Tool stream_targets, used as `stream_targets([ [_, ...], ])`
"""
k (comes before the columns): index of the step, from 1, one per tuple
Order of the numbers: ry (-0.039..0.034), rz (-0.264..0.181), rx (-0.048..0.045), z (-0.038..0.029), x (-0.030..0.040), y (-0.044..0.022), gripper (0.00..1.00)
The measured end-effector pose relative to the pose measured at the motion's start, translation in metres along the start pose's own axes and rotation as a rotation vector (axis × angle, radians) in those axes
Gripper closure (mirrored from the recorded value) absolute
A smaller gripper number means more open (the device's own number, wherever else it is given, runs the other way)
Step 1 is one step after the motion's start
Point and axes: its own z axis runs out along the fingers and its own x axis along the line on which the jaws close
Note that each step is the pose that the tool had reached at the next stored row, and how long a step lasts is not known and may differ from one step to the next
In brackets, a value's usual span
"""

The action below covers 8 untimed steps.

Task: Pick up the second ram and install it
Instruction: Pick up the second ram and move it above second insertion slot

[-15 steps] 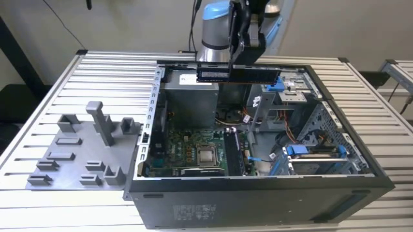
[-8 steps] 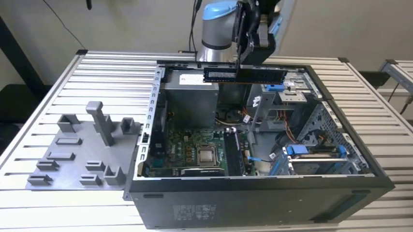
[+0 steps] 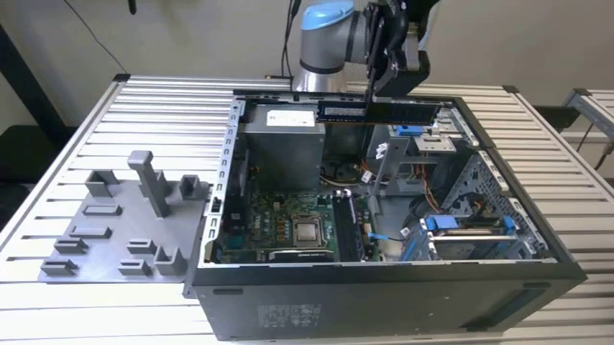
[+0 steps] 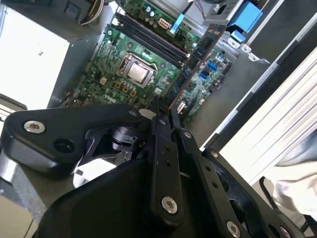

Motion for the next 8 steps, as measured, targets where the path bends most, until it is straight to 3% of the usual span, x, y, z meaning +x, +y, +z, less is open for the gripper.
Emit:
stream_targets([
  [3,0.0,0.0,0.0,0.0001,-0.0001,-0.005,0.85],
  [8,0.0001,0.0,0.0,0.0001,-0.0001,-0.0061,0.85],
])
